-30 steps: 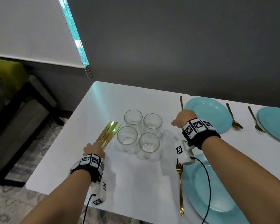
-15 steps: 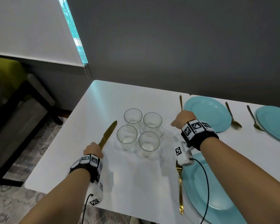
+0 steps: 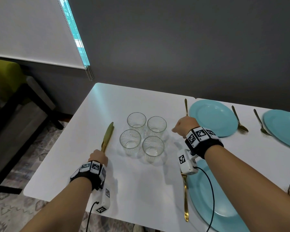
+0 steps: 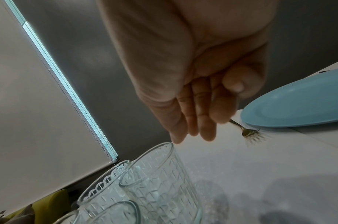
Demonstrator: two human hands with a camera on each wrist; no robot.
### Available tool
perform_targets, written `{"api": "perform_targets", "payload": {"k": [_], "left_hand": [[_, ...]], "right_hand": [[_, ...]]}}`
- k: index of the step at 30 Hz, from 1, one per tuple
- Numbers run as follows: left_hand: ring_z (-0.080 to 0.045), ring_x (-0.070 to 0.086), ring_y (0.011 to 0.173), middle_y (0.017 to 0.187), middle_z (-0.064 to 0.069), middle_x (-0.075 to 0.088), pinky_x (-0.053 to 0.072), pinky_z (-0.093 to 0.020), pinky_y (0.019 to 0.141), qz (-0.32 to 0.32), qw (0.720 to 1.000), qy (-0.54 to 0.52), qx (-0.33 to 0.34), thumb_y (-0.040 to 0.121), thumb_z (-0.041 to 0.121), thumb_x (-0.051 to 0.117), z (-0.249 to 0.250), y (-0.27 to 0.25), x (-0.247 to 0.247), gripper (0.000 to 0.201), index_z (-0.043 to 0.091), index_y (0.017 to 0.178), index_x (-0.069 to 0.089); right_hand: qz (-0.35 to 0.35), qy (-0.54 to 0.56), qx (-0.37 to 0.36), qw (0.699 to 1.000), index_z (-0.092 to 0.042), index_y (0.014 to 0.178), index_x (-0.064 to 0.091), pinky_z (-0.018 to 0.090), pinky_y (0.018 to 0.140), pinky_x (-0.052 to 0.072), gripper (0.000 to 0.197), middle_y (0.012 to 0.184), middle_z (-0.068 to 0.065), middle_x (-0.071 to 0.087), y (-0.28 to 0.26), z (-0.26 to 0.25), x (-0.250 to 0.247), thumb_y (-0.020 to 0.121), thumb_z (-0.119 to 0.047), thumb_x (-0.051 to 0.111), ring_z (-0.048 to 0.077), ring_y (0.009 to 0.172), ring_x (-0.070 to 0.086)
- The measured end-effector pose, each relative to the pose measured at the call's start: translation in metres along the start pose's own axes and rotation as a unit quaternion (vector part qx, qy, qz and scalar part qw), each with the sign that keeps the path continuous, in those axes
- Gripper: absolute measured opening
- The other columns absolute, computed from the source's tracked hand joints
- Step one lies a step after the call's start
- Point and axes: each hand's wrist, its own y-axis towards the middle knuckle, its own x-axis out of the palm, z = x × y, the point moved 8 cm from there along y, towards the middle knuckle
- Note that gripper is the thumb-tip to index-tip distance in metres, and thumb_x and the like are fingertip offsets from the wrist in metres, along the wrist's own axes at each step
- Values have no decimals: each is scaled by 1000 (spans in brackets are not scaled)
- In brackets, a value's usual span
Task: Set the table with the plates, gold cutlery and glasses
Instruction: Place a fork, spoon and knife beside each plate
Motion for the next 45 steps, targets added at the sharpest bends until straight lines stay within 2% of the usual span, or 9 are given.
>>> {"api": "perform_targets", "payload": {"k": [5,9,13,17,20,24,30,36,45], "left_hand": [[-39,60,102,112,-27,62,47,-39,79,31,989,-135,49,91,4,50,19,-15,-37,8,-4,91,48],[-20,58,64,77,-8,64,45,-29,53,14,943,-301,143,90,8,54,60,-50,-78,17,0,105,55],[-17,60,69,80,-12,61,43,-29,52,-88,875,-437,191,90,5,55,103,-95,-88,14,3,104,53],[-14,60,71,85,-7,64,47,-25,50,-186,851,-437,225,95,3,45,136,-129,-74,16,6,111,50],[-14,57,67,81,-9,61,46,-19,48,-236,838,-423,250,96,-1,40,152,-146,-63,19,10,104,53],[-15,57,69,81,-7,63,50,-24,67,-251,848,-376,277,96,0,42,165,-154,-52,17,11,100,54],[-18,60,76,83,-6,66,51,-35,85,-251,867,-326,282,95,2,45,182,-151,-45,15,15,94,54],[-14,55,67,82,-6,67,46,-24,64,-285,853,-316,303,98,7,42,215,-153,-47,16,16,98,55],[-13,50,61,81,-8,63,39,-21,52,-196,859,-383,278,95,0,39,266,-123,-68,15,10,88,48]], "right_hand": [[40,111,-60,991,-12,104,69,34,89,53,26,107,4,70,-17,-12,-20,89,-31,60,20,84,62],[86,175,-106,975,-15,103,70,25,89,46,23,107,2,70,-36,-28,-32,88,-30,61,17,95,60],[131,196,-178,955,-22,110,67,20,81,42,23,103,-4,68,-60,-53,-42,88,-27,62,14,101,61],[221,140,-304,916,-25,114,67,29,86,50,29,109,-3,66,-88,-80,-53,87,-17,61,16,99,61],[271,102,-375,881,-21,103,74,27,68,53,28,100,0,70,-104,-86,-55,79,-8,70,18,82,67],[299,100,-360,878,-19,96,76,27,60,55,23,90,0,72,-106,-72,-57,79,-6,69,19,72,68],[227,32,-352,908,-19,112,70,24,80,48,26,115,-5,67,-91,-55,-60,94,-18,51,14,104,62],[287,25,-397,872,-14,76,75,25,40,50,15,69,-1,69,-73,-44,-73,66,-5,81,18,52,64],[380,48,-352,854,-18,67,74,25,37,49,8,67,0,67,-7,-4,-115,65,-11,71,21,44,62]]}}
